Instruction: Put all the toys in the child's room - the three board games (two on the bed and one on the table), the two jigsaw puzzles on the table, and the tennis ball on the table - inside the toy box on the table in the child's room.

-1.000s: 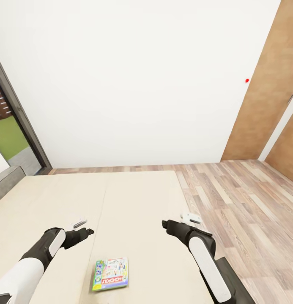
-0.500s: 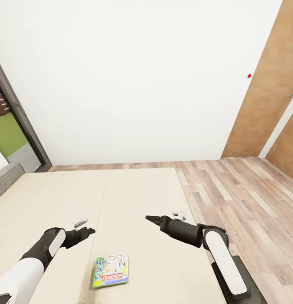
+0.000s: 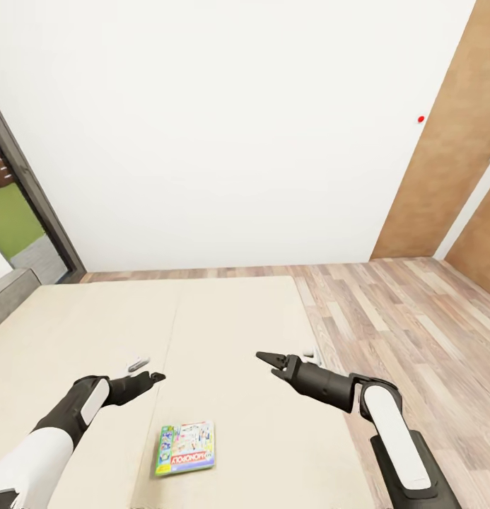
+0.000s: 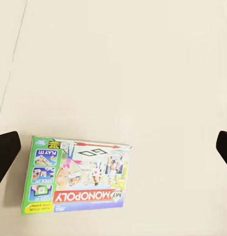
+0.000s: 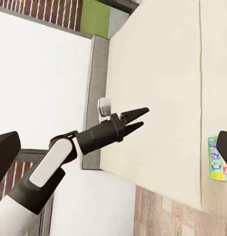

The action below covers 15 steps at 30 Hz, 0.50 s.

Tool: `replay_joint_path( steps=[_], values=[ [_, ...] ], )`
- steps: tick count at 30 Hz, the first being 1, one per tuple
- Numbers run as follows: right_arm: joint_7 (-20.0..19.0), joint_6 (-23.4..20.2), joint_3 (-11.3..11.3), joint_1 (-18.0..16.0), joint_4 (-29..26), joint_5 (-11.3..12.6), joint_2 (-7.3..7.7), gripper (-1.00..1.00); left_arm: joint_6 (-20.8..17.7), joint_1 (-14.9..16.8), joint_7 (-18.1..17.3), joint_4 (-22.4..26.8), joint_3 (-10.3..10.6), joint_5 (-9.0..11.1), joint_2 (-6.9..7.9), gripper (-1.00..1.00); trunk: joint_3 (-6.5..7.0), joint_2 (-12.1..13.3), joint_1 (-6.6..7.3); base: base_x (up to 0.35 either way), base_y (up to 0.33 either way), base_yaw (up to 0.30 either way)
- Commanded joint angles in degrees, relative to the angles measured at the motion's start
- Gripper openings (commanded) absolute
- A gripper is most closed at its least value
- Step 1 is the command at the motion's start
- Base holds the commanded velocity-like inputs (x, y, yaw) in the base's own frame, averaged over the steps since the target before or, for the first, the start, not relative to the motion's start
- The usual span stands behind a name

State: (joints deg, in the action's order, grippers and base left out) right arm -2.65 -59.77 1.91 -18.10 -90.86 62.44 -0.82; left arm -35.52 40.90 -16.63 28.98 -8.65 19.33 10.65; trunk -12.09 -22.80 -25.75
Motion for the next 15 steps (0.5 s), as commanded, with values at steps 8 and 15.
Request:
replay_joint_path(
  steps=[8,15],
  values=[
    [-3.3,-0.2,-1.6,0.0,0.0,-0.3,0.55,1.00,-1.8,0.2,-1.6,0.6,-0.2,0.0,0.26,1.00,-0.87,-0.1,-0.03,0.000,0.000,0.000],
    [-4.3,-0.2,-1.5,-0.1,0.0,-0.3,0.83,1.00,-2.4,0.2,-1.9,0.7,-0.3,0.0,0.39,1.00,-1.53,-0.1,-0.03,0.000,0.000,0.000]
  ],
)
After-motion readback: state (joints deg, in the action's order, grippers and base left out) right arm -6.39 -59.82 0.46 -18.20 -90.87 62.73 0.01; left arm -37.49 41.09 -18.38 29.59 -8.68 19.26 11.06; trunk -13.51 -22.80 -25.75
